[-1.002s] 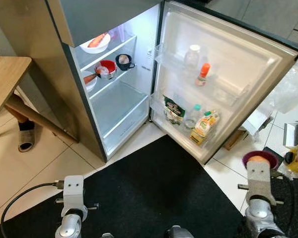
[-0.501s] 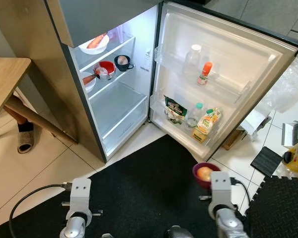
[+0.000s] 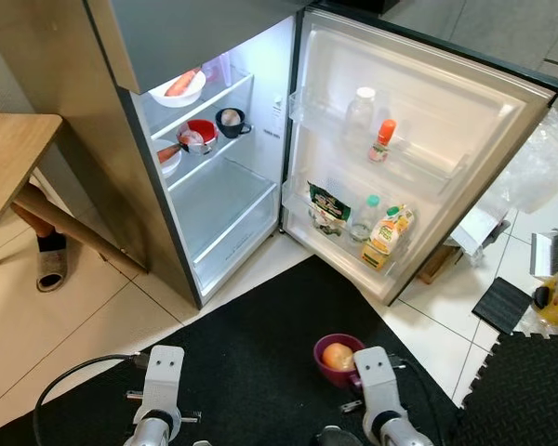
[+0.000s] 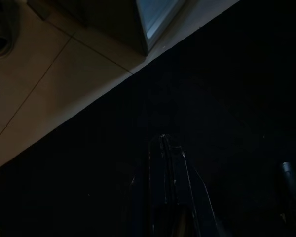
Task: Restocking fridge
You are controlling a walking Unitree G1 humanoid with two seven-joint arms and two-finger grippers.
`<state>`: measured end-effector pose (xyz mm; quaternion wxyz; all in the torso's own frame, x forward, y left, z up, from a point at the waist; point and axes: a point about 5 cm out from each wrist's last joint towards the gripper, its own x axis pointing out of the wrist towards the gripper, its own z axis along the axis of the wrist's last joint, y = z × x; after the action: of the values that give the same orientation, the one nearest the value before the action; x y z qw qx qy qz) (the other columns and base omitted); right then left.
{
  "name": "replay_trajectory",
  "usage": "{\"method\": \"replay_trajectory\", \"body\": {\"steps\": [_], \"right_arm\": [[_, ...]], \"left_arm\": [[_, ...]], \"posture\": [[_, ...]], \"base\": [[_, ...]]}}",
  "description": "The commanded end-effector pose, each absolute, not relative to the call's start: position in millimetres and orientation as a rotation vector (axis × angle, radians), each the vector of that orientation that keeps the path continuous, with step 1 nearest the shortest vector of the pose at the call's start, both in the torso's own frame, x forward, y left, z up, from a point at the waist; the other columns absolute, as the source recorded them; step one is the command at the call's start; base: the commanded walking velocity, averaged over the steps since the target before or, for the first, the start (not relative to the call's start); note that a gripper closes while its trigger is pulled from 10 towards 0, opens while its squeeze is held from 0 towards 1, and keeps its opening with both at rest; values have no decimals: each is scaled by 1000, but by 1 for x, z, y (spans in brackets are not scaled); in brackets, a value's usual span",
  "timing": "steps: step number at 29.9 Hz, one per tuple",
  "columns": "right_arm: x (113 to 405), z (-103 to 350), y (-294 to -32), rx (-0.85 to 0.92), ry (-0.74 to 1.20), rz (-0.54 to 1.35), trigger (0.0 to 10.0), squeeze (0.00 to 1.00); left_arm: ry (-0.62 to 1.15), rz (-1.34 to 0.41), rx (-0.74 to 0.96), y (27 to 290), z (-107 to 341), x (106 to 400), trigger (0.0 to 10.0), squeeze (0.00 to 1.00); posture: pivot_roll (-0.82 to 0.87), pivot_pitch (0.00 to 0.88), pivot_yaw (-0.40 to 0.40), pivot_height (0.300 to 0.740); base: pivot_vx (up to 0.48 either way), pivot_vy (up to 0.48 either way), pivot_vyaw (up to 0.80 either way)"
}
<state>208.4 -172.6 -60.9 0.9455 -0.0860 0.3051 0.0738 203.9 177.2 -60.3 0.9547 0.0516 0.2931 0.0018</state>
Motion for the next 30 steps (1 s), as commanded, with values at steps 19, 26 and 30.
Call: {"method": "replay_trajectory", "body": {"steps": [19,26,30], "right_arm": [[205,-62,-167,-189,622,199,10000,0],[204,-63,-167,-191,621,200,10000,0],[204,-63,-168,-192,619,200,10000,0]], "left_arm": [[608,-20,72,171,-64,197,10000,0],[600,-22,69,171,-63,198,10000,0],[598,-23,68,171,-63,199,10000,0]], "posture": [[-141,119,27,731],[-142,120,29,731],[-142,121,30,731]], "base": [[133,0,0],[269,0,0],[296,0,209]]}}
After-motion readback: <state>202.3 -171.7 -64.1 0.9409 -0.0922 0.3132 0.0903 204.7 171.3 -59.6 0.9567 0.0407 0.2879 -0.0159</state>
